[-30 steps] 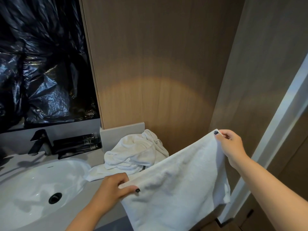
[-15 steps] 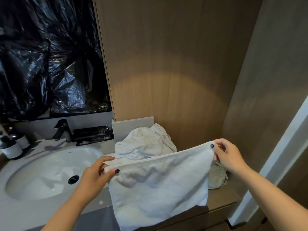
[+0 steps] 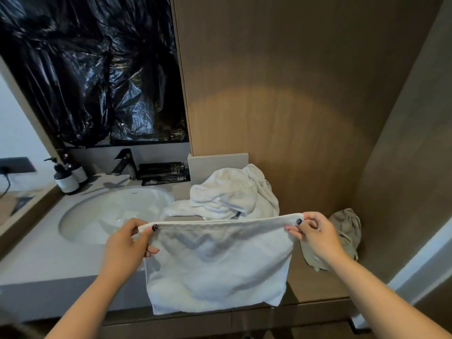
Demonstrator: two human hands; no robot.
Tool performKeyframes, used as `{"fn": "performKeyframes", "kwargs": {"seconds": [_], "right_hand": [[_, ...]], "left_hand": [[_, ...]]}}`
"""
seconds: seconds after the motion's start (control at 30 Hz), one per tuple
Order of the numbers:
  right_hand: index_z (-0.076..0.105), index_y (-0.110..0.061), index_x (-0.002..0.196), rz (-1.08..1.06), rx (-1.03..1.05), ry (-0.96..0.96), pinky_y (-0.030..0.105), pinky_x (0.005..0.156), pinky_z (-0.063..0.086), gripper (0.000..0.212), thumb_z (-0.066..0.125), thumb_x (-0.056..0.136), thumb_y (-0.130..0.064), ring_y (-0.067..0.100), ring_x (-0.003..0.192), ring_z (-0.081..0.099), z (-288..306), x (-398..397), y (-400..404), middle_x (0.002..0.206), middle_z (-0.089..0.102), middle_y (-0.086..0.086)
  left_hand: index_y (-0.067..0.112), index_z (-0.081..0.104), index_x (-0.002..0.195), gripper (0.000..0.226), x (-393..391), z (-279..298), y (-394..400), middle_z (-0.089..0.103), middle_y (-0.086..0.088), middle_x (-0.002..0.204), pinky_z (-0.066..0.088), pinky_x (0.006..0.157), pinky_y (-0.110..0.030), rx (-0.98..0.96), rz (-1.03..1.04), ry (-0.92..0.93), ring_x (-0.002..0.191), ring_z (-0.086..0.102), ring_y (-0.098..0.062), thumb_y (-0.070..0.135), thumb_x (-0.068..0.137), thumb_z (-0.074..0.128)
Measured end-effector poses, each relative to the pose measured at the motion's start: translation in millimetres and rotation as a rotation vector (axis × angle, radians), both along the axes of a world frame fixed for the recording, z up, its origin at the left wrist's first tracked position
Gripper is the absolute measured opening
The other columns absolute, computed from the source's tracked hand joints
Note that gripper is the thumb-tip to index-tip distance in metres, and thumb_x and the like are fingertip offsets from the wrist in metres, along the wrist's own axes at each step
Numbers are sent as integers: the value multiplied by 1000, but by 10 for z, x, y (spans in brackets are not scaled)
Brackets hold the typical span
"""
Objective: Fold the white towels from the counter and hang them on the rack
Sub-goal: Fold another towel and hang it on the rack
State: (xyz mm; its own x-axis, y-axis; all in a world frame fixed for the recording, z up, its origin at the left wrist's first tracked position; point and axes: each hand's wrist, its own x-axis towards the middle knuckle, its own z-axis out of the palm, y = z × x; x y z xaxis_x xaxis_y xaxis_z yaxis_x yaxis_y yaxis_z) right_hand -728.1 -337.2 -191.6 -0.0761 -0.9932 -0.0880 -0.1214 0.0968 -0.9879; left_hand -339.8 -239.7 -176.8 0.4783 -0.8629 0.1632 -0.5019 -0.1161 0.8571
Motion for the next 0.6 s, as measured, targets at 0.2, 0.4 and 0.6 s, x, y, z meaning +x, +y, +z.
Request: {"fn": "performKeyframes", "kwargs": {"seconds": [0.2, 0.4, 0.6], "right_hand": [[67, -15, 101, 52, -112, 102, 19, 65, 56, 12, 63, 92, -7, 9, 81, 71, 57, 225, -147, 93, 71, 3], [66, -7, 97, -39, -129, 61, 34, 75, 61, 7, 61, 94, -4, 24, 78, 74, 66, 559, -533, 84, 72, 15], [63, -2, 95, -194, -142, 86, 18, 56, 57, 10, 55, 95, 3, 4, 58, 67, 164, 996, -1062, 78, 63, 12]], "left_hand": [[13, 60, 91, 12, 248, -109, -233, 72, -1, 65, 58, 56, -36, 7, 47, 73, 61, 73, -20, 24, 95, 63], [11, 61, 93, 13, 503, -171, -716, 70, -8, 58, 59, 63, -35, 4, 15, 133, 59, 72, -15, 23, 95, 63], [10, 63, 95, 8, 825, -332, -1420, 71, -15, 83, 55, 50, -20, -10, 8, 207, 58, 72, -20, 18, 95, 63]]}}
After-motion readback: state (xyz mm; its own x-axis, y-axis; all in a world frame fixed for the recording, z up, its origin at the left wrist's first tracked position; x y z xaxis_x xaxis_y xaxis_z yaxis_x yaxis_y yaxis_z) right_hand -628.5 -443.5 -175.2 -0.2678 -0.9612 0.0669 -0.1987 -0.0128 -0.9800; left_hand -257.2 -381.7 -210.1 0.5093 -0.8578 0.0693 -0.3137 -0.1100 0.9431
